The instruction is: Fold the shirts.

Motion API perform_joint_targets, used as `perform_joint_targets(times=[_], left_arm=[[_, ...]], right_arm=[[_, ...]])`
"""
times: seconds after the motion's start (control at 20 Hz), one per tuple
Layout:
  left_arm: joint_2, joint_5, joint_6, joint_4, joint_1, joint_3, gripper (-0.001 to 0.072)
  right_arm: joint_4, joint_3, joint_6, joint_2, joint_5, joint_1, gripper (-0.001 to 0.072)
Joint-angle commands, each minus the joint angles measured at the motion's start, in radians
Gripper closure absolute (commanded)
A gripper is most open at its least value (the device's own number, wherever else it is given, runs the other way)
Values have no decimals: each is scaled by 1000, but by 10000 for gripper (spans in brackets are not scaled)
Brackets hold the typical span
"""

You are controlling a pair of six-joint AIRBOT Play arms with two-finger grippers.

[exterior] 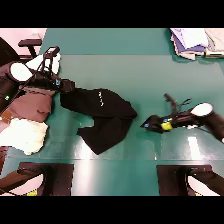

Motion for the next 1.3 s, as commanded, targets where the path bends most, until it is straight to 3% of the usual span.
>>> perform_joint_targets(times=[0.0,0.15,0.2,0.35,0.5,0.65,0.75,1.0,1.25], left_arm=[[1,12,0,7,1,2,682],[1,10,0,7,1,2,682],[1,10,0,7,1,2,682],[5,10,0,7,1,3,683],[29,6,0,19,1,69,683],[99,3,1,41,1,250,683],[161,-2,1,41,1,388,683],[320,-61,0,24,1,658,683],[408,-137,0,-50,1,708,683]], right_arm=[[131,-23,-34,-138,-167,187,263],[130,97,-35,-259,-230,286,266],[126,135,-35,-291,-244,300,332],[75,256,-37,-363,-243,306,679],[-99,373,-13,-342,-194,259,694],[-382,512,103,-204,-67,126,694],[-494,607,114,-89,34,22,694],[-542,886,113,190,186,-204,695],[-542,1083,114,316,233,-246,695]])
